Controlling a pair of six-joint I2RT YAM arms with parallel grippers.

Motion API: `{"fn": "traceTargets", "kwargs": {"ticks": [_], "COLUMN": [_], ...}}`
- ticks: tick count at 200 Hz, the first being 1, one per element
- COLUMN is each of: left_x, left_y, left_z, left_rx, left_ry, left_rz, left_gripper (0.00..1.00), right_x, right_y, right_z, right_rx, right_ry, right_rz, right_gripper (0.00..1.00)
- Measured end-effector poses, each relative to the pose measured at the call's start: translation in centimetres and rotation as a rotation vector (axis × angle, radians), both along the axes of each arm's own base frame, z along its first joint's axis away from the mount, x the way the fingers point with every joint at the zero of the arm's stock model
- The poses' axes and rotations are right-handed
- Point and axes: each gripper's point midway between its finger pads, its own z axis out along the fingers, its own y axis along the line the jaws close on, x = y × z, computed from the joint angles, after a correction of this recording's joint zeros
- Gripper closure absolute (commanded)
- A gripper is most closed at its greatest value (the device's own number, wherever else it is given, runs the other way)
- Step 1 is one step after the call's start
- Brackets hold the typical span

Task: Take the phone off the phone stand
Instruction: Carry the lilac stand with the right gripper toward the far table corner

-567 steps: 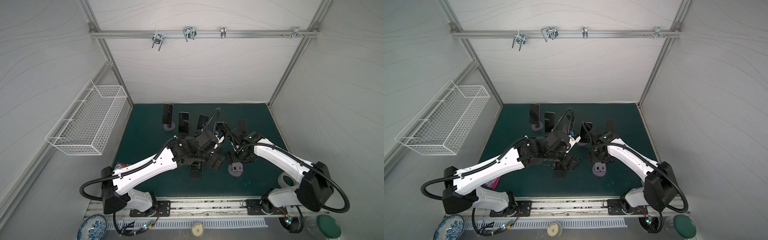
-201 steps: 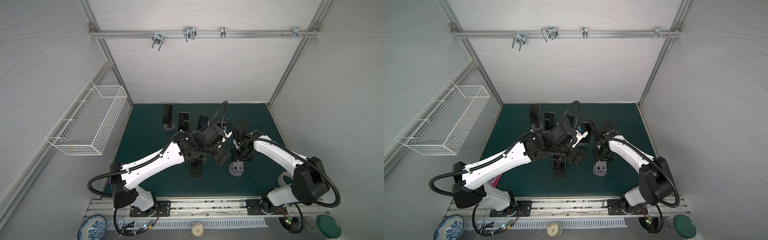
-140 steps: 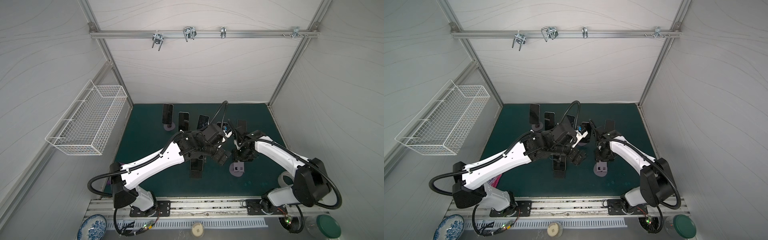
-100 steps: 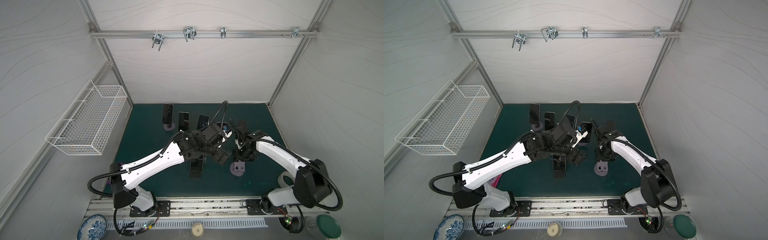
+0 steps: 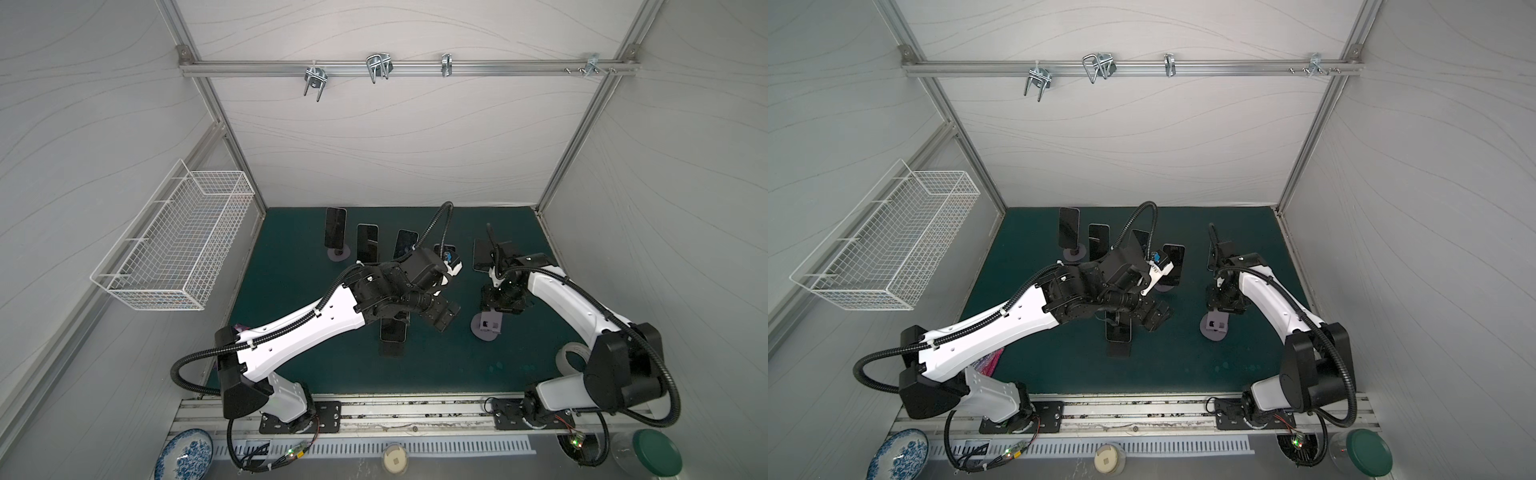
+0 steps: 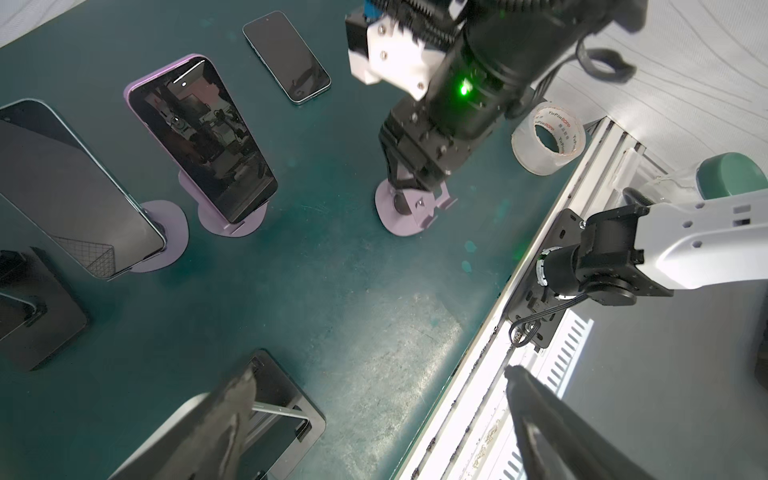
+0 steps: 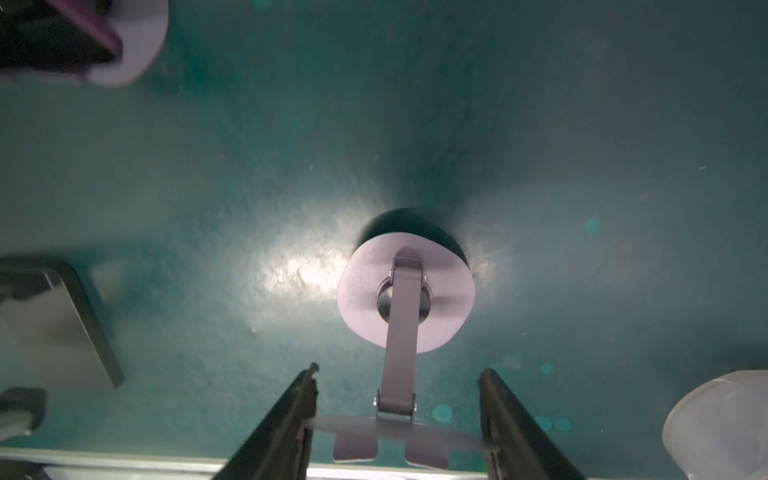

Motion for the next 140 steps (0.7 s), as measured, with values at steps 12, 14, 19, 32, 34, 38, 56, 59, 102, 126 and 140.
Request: {"fn": "traceTargets", "kwargs": {"ticks": [12, 14, 19, 32, 34, 38, 56, 59, 102, 126, 140], "left_x": [-0.1, -0.1, -0.1, -0.1, -0.1, -0.1, -0.3, -0.3, -0.5, -0.6, -0.6], "left_y": [0.1, 0.1, 0.2, 0.2, 0.2, 0.2, 0.5, 0.5, 0.9, 1.0, 1.0], "left_z": [0.1, 0.1, 0.1, 0.2, 0.2, 0.2, 0.1, 0.1, -0.1, 0.0, 0.1], "left_rx": [-0.002, -0.002, -0.003, -0.009, -0.01, -0.011, -0.009, -0.009, -0.005, -0.008, -0.008], "left_ry": [-0.001, -0.001, -0.001, -0.004, -0.004, -0.005, -0.004, -0.004, -0.003, -0.007, -0.011], "left_rz": [0.0, 0.0, 0.0, 0.0, 0.0, 0.0, 0.0, 0.0, -0.001, -0.003, -0.006], "left_gripper": [0.05, 0.05, 0.05, 0.05, 0.05, 0.05, 0.05, 0.05, 0.04, 0.03, 0.03], "right_x": [0.9, 1.1, 1.4, 2.4, 2.5, 2.8, 4.0, 4.2, 6.5, 7.5, 8.1], "right_y": [-0.4, -0.5, -0.7, -1.1, -1.1, -1.2, -1.9, -1.9, -3.6, -4.8, -5.6], "right_z": [0.2, 0.1, 0.2, 0.1, 0.1, 0.1, -0.1, -0.1, -0.3, -0.2, -0.2], "right_rx": [0.002, 0.002, 0.003, 0.005, 0.004, 0.005, 0.004, 0.004, 0.001, 0.0, 0.0], "right_ry": [-0.003, -0.004, -0.004, -0.002, -0.002, -0.001, 0.0, 0.0, -0.003, -0.005, -0.009], "right_rz": [-0.019, -0.022, -0.028, -0.045, -0.048, -0.053, -0.075, -0.079, -0.124, -0.155, -0.177], "right_gripper": [0.45, 0.45, 0.45, 0.45, 0.45, 0.45, 0.45, 0.45, 0.45, 0.45, 0.45]}}
